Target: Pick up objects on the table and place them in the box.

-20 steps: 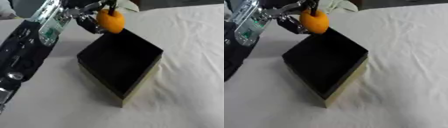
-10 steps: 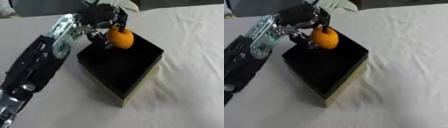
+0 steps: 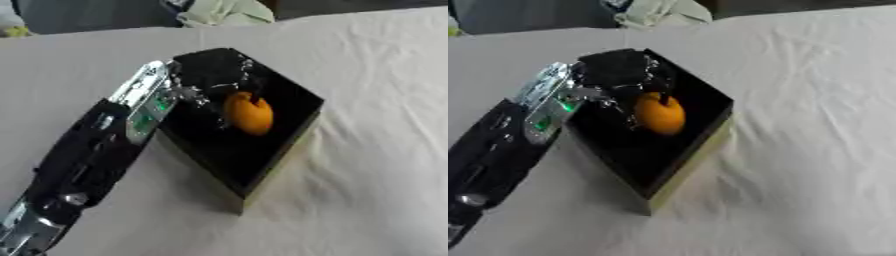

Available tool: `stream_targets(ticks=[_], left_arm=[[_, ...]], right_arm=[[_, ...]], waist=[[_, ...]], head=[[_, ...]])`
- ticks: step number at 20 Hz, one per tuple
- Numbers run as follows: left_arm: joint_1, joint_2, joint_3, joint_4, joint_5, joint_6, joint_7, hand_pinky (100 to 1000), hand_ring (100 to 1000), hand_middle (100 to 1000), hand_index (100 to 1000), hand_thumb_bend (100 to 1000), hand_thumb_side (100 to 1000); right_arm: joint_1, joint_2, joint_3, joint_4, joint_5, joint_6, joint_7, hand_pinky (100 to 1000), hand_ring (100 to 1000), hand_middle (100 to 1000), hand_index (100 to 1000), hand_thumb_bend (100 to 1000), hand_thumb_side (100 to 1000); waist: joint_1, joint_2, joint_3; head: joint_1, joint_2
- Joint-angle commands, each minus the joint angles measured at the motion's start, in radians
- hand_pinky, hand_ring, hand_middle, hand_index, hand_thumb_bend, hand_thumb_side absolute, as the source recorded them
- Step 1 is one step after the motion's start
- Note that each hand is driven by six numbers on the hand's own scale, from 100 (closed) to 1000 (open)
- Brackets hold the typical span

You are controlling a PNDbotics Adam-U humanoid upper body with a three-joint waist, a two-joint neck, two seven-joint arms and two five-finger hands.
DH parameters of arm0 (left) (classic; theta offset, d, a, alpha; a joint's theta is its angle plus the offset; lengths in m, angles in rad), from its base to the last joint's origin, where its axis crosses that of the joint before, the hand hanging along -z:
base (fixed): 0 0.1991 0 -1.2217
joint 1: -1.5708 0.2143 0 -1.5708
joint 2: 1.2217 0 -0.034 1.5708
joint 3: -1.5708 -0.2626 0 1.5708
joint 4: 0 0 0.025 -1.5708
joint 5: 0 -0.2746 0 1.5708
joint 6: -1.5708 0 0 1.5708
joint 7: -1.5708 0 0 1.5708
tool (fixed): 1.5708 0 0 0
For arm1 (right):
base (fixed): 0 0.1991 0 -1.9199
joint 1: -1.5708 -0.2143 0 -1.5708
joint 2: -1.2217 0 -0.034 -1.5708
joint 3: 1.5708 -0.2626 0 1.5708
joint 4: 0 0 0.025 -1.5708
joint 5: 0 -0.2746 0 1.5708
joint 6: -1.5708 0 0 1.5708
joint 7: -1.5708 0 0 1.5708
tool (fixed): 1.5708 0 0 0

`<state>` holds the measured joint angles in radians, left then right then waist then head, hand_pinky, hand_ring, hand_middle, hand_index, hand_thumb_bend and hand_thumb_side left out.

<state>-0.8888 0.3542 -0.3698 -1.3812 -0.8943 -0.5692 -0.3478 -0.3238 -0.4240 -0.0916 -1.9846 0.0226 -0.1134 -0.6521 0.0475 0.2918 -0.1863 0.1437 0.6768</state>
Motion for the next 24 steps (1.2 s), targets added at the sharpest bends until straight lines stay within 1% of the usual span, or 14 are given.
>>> stream_targets(ticks=[1,2,3,6,10,11,12,15,17,18,20,22,24], left_arm=[[-0.014,0.008,0.012,-0.023,-0.026,0.002,-0.017,406,565,655,731,573,100],[-0.013,0.009,0.014,-0.029,-0.038,0.002,-0.021,441,607,691,798,595,100],[-0.012,0.010,0.016,-0.034,-0.051,0.003,-0.027,472,645,719,846,619,100],[-0.009,0.012,0.023,-0.040,-0.086,0.006,-0.044,514,698,760,893,657,100],[-0.004,0.012,0.032,-0.049,-0.110,0.008,-0.052,536,727,783,918,673,100],[-0.003,0.012,0.034,-0.051,-0.111,0.009,-0.052,536,727,782,917,671,100],[-0.002,0.012,0.036,-0.054,-0.110,0.010,-0.051,528,721,771,904,644,100],[-0.002,0.015,0.049,-0.067,-0.095,0.021,-0.039,515,713,763,890,608,100],[-0.005,0.019,0.060,-0.086,-0.075,0.033,-0.024,501,703,754,871,555,100],[-0.007,0.021,0.068,-0.101,-0.059,0.042,-0.011,490,695,748,847,521,100],[-0.007,0.031,0.087,-0.137,-0.010,0.063,0.020,475,688,747,812,470,100],[-0.005,0.051,0.111,-0.179,0.062,0.091,0.064,453,669,738,779,432,100],[0.003,0.082,0.141,-0.222,0.142,0.127,0.112,449,665,739,762,427,100]], right_arm=[[-0.005,-0.017,-0.006,-0.015,-0.001,-0.002,-0.001,770,748,650,862,292,1000],[-0.005,-0.017,-0.007,-0.015,-0.001,-0.002,-0.001,770,748,650,862,292,1000],[-0.005,-0.016,-0.007,-0.015,-0.001,-0.002,-0.001,770,748,650,862,292,1000],[-0.004,-0.016,-0.007,-0.015,-0.001,-0.002,0.000,770,748,649,861,292,1000],[-0.003,-0.016,-0.007,-0.015,-0.001,-0.002,-0.001,770,749,649,861,292,1000],[-0.003,-0.016,-0.007,-0.015,-0.001,-0.002,0.000,770,749,649,861,292,1000],[-0.002,-0.016,-0.007,-0.015,-0.001,-0.002,0.000,770,749,649,861,292,1000],[-0.001,-0.017,-0.008,-0.015,-0.002,-0.002,-0.001,770,749,649,861,291,1000],[0.000,-0.017,-0.009,-0.015,-0.002,-0.002,-0.001,770,749,649,861,290,1000],[0.000,-0.018,-0.010,-0.015,-0.002,-0.002,-0.001,770,748,649,861,290,1000],[0.001,-0.019,-0.011,-0.015,-0.001,-0.003,-0.003,770,748,649,861,290,1000],[0.002,-0.023,-0.013,-0.015,0.000,-0.004,-0.005,769,748,649,861,291,1000],[0.004,-0.027,-0.017,-0.015,0.002,-0.004,-0.008,769,748,649,861,292,1000]], waist=[[-0.007,-0.017,0.000],[-0.007,-0.017,0.001],[-0.007,-0.017,0.001],[-0.008,-0.017,0.002],[-0.008,-0.018,0.003],[-0.008,-0.019,0.004],[-0.009,-0.019,0.004],[-0.009,-0.023,0.005],[-0.009,-0.025,0.006],[-0.009,-0.026,0.007],[-0.009,-0.027,0.008],[-0.008,-0.029,0.010],[-0.006,-0.030,0.012]], head=[[-0.002,-0.003],[-0.002,-0.003],[-0.002,-0.003],[-0.001,-0.003],[-0.001,-0.006],[-0.001,-0.006],[-0.001,-0.007],[-0.001,-0.011],[-0.001,-0.014],[-0.002,-0.014],[-0.004,-0.016],[-0.007,-0.019],[-0.012,-0.019]])
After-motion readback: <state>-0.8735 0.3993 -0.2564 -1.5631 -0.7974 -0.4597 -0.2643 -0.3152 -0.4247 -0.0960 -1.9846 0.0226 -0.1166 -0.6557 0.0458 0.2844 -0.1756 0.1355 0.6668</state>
